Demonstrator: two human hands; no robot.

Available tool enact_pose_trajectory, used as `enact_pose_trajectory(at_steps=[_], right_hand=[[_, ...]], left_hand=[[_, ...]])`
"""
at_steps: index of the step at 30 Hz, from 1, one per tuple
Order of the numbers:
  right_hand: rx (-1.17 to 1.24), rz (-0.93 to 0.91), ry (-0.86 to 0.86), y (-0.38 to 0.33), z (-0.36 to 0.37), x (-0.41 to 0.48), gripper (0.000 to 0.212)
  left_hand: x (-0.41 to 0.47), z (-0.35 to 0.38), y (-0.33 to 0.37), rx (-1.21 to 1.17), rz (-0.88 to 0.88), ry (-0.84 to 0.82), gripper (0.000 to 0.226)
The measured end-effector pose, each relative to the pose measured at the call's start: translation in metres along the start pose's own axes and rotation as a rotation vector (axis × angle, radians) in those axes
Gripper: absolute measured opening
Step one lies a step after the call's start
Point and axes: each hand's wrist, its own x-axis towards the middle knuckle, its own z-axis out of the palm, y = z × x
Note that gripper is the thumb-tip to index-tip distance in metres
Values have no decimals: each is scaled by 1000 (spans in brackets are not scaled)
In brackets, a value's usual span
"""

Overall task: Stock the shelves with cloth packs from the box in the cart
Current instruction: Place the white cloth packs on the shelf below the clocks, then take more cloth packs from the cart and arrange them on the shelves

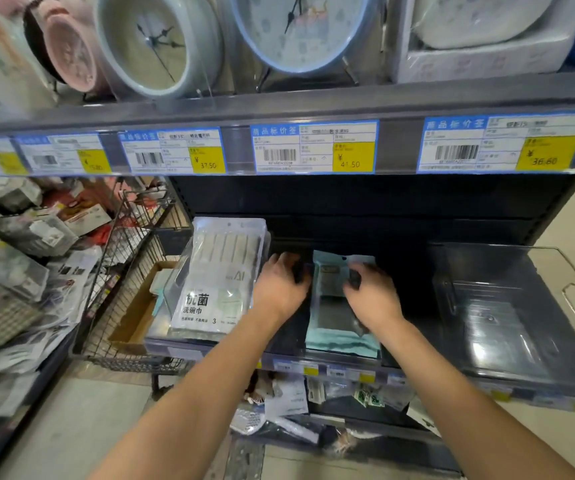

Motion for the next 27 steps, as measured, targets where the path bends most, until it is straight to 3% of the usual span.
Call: enact_pose_trajectory(at_steps=[5, 10, 18, 27], right_hand=[[-52, -230, -162, -81, 30, 14, 47], [-10, -461, -272, -181, 89, 3, 47], [-143, -746, -456, -351, 217, -70, 36], [-235, -957, -733, -536, 396, -183, 61]], left_hand=[[-16, -67, -34, 280, 46, 68, 43], [-57, -139, -119, 327, -160, 170, 44], [-157, -252, -294, 418, -517, 253, 51], [-294, -373, -479, 460, -747, 330, 40]])
